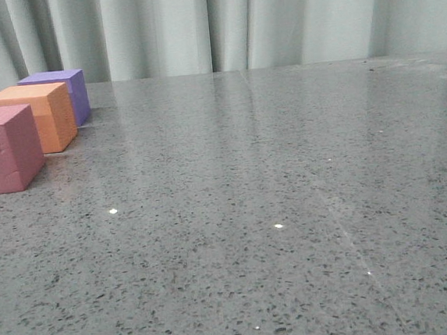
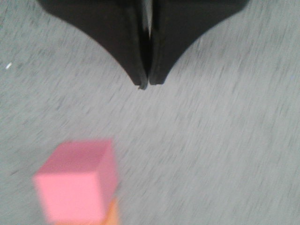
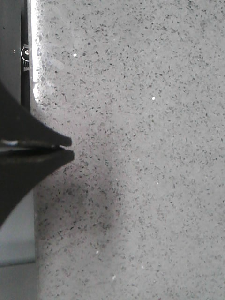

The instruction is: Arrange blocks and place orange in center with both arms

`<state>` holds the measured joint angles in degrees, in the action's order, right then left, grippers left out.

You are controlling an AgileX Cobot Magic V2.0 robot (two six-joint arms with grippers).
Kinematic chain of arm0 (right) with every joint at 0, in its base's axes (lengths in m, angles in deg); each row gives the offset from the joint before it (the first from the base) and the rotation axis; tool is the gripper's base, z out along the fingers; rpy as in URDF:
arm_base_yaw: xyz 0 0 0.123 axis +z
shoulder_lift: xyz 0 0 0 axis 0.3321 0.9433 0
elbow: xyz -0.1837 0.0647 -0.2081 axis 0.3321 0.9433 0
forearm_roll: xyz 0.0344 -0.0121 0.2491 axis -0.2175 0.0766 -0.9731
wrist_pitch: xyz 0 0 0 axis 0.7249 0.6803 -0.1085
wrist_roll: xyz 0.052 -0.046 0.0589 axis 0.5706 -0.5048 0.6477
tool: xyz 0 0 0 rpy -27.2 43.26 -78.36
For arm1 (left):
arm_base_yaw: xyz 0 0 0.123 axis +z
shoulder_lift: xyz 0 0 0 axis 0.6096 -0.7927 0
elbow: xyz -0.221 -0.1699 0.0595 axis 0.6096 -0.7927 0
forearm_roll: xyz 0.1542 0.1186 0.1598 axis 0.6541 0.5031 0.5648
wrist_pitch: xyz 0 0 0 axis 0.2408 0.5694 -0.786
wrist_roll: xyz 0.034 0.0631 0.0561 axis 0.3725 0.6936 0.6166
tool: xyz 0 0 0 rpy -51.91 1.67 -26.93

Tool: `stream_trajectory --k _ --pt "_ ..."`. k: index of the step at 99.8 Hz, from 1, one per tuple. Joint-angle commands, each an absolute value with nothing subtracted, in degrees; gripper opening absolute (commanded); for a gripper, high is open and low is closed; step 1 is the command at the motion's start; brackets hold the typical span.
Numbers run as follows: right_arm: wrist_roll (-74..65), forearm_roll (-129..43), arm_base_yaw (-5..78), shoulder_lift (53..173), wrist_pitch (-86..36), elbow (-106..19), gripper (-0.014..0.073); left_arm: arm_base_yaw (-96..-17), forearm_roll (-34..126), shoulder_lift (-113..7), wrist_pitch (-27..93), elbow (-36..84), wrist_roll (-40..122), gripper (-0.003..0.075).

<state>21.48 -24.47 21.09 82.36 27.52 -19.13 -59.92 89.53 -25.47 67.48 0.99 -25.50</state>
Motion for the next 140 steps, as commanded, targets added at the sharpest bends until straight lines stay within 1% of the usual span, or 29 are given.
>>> stream_trajectory --k 1,10,17,22,46,60,76,110,140 --pt "21.1 -23.8 21.1 82.52 25.34 -20.39 -0.0067 -58.44 88.64 -23.99 50.14 -0.93 -16.94 -0.0019" --pt "21.1 -23.8 21.1 82.52 25.34 -20.39 -0.0067 -55.8 86.53 -20.85 37.35 -6.49 -11.04 -0.0019" --pt "21.1 -23.8 21.1 82.52 25.34 -20.39 -0.0067 -53.23 86.29 -18.02 31.7 -10.6 -10.52 -0.0019" --pt "21.1 -23.8 21.1 82.52 25.34 -20.39 -0.0067 -51.16 86.29 -15.98 29.82 -13.18 -10.43 -0.0019" --pt "21.1 -23.8 21.1 82.52 25.34 -20.39 -0.0067 -44.17 84.2 -5.25 28.86 -23.93 -9.56 -0.0019" --pt "21.1 -23.8 21.1 82.52 25.34 -20.39 -0.0067 -42.75 84.09 0.71 25.92 -30.03 -9.46 -0.0019" --pt "21.1 -23.8 21.1 82.52 25.34 -20.39 -0.0067 -41.69 83.95 6.48 23.67 -33.73 -9.46 -0.0019" --pt "21.1 -23.8 21.1 82.52 25.51 -20.39 -0.0067 -41.57 83.67 6.36 16.29 -36.54 -9.46 -0.0019" --pt "21.1 -23.8 21.1 82.52 25.51 -20.39 -0.0067 -41.57 82.89 6.36 16.67 -36.52 -9.46 -0.0019"
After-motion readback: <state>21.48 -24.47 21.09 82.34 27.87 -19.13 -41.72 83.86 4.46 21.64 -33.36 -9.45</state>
